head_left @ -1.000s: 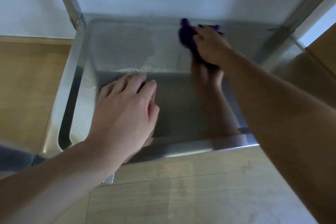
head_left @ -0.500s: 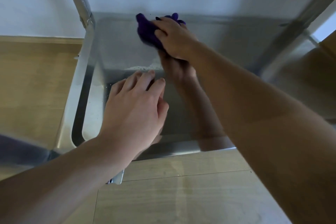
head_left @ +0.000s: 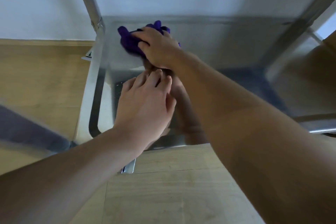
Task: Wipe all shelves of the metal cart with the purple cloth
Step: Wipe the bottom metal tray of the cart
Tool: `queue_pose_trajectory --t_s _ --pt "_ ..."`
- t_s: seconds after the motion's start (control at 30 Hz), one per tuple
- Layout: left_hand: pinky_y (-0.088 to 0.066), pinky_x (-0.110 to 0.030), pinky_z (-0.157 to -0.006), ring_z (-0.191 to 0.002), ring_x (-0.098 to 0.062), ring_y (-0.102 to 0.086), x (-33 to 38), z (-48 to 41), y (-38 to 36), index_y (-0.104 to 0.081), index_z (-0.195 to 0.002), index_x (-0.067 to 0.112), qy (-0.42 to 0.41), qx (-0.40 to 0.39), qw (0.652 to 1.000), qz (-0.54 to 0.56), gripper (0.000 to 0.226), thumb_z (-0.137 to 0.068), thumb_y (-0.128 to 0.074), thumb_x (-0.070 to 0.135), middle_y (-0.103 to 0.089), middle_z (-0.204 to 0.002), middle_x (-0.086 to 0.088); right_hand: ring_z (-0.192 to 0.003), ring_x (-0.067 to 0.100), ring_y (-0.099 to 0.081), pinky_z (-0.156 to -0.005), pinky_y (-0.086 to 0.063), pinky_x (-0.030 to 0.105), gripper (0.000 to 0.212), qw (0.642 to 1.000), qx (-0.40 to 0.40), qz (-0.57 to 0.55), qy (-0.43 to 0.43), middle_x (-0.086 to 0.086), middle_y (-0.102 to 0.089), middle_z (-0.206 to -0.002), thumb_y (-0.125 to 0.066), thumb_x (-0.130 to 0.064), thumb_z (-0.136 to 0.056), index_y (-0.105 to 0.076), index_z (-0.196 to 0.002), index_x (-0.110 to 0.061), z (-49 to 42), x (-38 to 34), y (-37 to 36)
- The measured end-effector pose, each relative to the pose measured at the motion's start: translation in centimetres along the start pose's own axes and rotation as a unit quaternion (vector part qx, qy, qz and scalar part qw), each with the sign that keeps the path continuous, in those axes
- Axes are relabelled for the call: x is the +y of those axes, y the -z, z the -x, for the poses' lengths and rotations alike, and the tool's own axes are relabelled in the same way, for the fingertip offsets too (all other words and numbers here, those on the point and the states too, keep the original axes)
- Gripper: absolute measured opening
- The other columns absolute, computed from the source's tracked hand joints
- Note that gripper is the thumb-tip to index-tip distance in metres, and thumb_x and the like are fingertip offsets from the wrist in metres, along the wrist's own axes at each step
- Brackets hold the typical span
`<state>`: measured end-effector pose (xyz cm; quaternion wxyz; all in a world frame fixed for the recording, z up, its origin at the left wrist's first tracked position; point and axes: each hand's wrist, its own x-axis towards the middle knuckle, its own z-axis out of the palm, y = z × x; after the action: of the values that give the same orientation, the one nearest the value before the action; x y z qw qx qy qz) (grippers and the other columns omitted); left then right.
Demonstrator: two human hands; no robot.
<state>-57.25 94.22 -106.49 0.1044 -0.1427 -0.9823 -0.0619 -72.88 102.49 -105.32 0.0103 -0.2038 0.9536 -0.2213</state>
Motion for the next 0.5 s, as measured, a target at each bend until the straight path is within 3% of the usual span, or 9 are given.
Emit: queue_pose_trajectory --t_s 0.13,0.3,0.4,0.5 --pt "-0.037 -0.041 -0.106 -0.131 -0.021 -0.044 0.0 0.4 0.1 -0.053 -0.133 0.022 0.0 0.002 1.0 0.011 0.051 -0.09 -0.029 0.037 -0.051 -0.14 0.0 -0.124 0.021 -0.046 -0.109 -0.034 0.039 0.04 0.999 -0.033 -0.021 0.015 -0.003 -0.048 -0.139 -0.038 -0.022 -0.103 -0.047 -0.142 -0.026 2.5 0.8 1.7" --pt "-0.034 -0.039 -0.108 -0.134 -0.018 -0.039 -0.1 0.4 0.7 -0.049 -0.136 0.025 -0.007 -0.026 0.998 0.051 0.046 -0.093 -0.034 0.033 -0.046 -0.144 0.005 -0.123 0.024 -0.047 -0.11 -0.033 0.041 0.04 0.999 -0.006 0.008 -0.035 -0.002 -0.048 -0.14 -0.038 -0.021 -0.103 -0.047 -0.141 -0.025 6.1 0.5 2.4" --pt "-0.042 -0.042 -0.102 -0.124 -0.019 -0.049 -1.6 0.6 2.0 -0.06 -0.119 0.023 -0.028 -0.045 0.992 0.114 0.032 -0.094 -0.04 0.027 -0.054 -0.135 0.004 -0.128 0.024 -0.044 -0.112 -0.03 0.039 0.04 0.998 -0.001 0.023 -0.056 -0.002 -0.045 -0.144 -0.037 -0.022 -0.103 -0.046 -0.143 -0.024 8.4 0.0 2.4" --pt "-0.044 -0.039 -0.096 -0.116 -0.021 -0.052 -3.1 1.4 3.1 -0.065 -0.107 0.019 -0.028 -0.055 0.993 0.097 0.026 -0.093 -0.045 0.026 -0.058 -0.127 0.003 -0.128 0.024 -0.044 -0.111 -0.03 0.037 0.041 0.996 0.01 0.046 -0.079 -0.001 -0.043 -0.146 -0.037 -0.024 -0.103 -0.045 -0.143 -0.023 10.9 -0.7 2.4"
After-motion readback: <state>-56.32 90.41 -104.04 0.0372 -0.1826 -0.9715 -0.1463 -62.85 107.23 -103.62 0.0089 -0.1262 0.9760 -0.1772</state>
